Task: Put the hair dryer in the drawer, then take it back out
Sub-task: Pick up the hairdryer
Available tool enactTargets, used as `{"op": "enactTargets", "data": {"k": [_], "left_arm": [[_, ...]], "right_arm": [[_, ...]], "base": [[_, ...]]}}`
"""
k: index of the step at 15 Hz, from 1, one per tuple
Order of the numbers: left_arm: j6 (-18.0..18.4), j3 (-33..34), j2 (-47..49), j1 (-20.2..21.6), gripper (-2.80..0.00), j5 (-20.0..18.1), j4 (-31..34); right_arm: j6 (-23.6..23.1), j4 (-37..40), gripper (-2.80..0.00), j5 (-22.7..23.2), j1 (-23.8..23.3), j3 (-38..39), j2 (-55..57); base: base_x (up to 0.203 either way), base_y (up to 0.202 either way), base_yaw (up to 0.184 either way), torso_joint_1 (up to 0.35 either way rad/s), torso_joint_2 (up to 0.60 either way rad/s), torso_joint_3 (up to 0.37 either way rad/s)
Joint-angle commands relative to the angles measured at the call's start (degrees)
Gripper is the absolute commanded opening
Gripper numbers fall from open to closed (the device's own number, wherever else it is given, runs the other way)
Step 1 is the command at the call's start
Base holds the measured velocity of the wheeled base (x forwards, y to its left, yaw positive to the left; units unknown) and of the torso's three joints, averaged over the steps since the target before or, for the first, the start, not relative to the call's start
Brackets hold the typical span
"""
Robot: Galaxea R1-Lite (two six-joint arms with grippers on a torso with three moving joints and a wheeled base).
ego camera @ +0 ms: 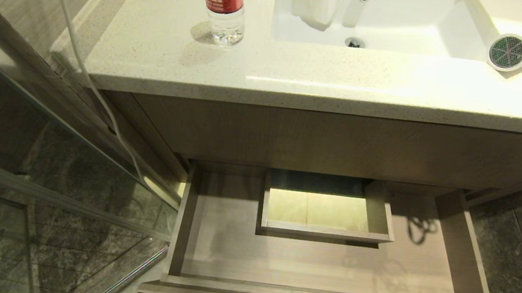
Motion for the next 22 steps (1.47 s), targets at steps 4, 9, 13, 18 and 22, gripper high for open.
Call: {"op": "enactTargets", "data": {"k": [4, 9, 13, 18, 22], "left_arm": [[0.0, 0.0, 0.0, 0.0, -2.8, 0.0, 0.0], [0.0, 0.0, 0.0, 0.0, -2.8, 0.0, 0.0], [0.0, 0.0, 0.0, 0.0, -2.8, 0.0, 0.0], [0.0, 0.0, 0.0, 0.0, -2.8, 0.0, 0.0], [0.0, 0.0, 0.0, 0.0, -2.8, 0.0, 0.0]], "right_arm": [[0.3, -0.1, -2.8, -0.1, 0.0, 0.1, 0.1], [0.5, -0.1, -2.8, -0.2, 0.0, 0.1, 0.1], [0.4, -0.1, -2.8, -0.1, 0.0, 0.1, 0.1], [0.1, 0.0, -2.8, -0.1, 0.0, 0.1, 0.1], [-0.9, 0.1, -2.8, 0.4, 0.0, 0.1, 0.0]], "base": [[0.0, 0.0, 0.0, 0.026, -0.05, -0.03], [0.0, 0.0, 0.0, 0.0, 0.0, 0.0], [0.0, 0.0, 0.0, 0.0, 0.0, 0.0], [0.0, 0.0, 0.0, 0.0, 0.0, 0.0], [0.0, 0.0, 0.0, 0.0, 0.0, 0.0]]}}
